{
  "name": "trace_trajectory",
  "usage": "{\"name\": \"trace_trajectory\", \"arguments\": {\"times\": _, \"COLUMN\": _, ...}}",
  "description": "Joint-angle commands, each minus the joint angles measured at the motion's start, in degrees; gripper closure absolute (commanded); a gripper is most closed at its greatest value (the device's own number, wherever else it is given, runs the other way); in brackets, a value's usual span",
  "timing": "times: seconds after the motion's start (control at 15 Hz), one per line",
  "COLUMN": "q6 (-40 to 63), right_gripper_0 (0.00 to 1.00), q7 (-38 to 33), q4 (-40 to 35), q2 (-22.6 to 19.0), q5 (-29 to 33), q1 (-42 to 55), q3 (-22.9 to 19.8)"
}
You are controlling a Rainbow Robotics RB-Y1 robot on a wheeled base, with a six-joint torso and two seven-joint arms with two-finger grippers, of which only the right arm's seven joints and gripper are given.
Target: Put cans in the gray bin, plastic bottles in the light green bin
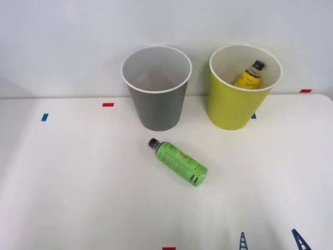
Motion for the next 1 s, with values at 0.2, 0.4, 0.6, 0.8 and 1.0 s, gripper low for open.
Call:
{"name": "trace_trajectory", "arguments": {"times": 0.2, "q6": 0.0, "right_gripper_0": 0.00, "q7": 0.0, "q4": 0.0, "q2": 0.0, "q5": 0.0, "q1": 0.0, "q3": 0.0}}
{"name": "trace_trajectory", "arguments": {"times": 0.4, "q6": 0.0, "right_gripper_0": 0.00, "q7": 0.0, "q4": 0.0, "q2": 0.0, "q5": 0.0, "q1": 0.0, "q3": 0.0}}
{"name": "trace_trajectory", "arguments": {"times": 0.6, "q6": 0.0, "right_gripper_0": 0.00, "q7": 0.0, "q4": 0.0, "q2": 0.0, "q5": 0.0, "q1": 0.0, "q3": 0.0}}
{"name": "trace_trajectory", "arguments": {"times": 0.8, "q6": 0.0, "right_gripper_0": 0.00, "q7": 0.0, "q4": 0.0, "q2": 0.0, "q5": 0.0, "q1": 0.0, "q3": 0.0}}
{"name": "trace_trajectory", "arguments": {"times": 1.0, "q6": 0.0, "right_gripper_0": 0.00, "q7": 0.0, "q4": 0.0, "q2": 0.0, "q5": 0.0, "q1": 0.0, "q3": 0.0}}
